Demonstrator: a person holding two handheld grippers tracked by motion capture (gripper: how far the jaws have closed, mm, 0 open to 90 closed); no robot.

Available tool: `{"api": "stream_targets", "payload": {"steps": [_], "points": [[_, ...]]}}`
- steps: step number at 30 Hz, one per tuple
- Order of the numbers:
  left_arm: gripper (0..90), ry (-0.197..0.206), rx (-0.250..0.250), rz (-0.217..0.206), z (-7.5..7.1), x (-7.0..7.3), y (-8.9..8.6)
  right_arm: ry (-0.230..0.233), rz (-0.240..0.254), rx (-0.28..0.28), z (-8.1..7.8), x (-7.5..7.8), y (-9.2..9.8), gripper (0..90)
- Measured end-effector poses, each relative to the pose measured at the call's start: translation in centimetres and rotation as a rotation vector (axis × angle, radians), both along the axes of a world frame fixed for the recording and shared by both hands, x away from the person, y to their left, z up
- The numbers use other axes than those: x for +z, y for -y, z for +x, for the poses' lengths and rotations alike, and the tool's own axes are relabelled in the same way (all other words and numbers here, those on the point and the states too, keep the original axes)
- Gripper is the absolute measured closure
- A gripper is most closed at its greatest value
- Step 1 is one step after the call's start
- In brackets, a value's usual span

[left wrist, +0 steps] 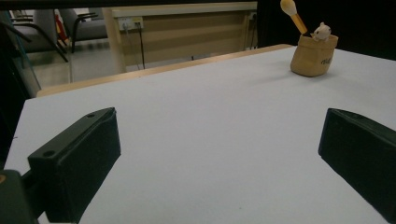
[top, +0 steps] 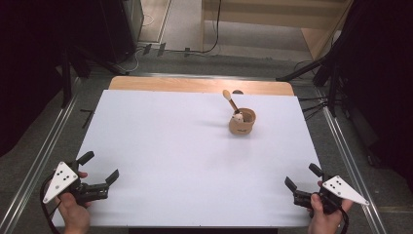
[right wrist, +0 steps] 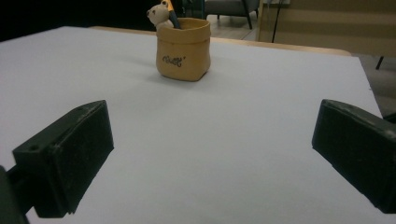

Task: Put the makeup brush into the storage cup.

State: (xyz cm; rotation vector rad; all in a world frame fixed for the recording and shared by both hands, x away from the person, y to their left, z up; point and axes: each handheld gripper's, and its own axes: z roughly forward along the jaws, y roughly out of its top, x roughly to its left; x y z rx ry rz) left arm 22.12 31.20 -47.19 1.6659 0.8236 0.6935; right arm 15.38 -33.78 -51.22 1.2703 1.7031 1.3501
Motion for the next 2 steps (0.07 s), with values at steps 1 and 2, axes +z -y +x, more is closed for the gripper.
{"api": "stream_targets", "payload": {"steps": [1,2], "points": [[0.0,0.003,0.001,0.000,0.05,0.00,0.04,0.004,-0.021,0.003,-0.02,-0.01,-0.08,0.0],[0.0,0.001,-0.002,0.002,0.13,-0.03,0.09,0.007,-0.030,0.004,0.00,-0.03,-0.14,0.0]]}}
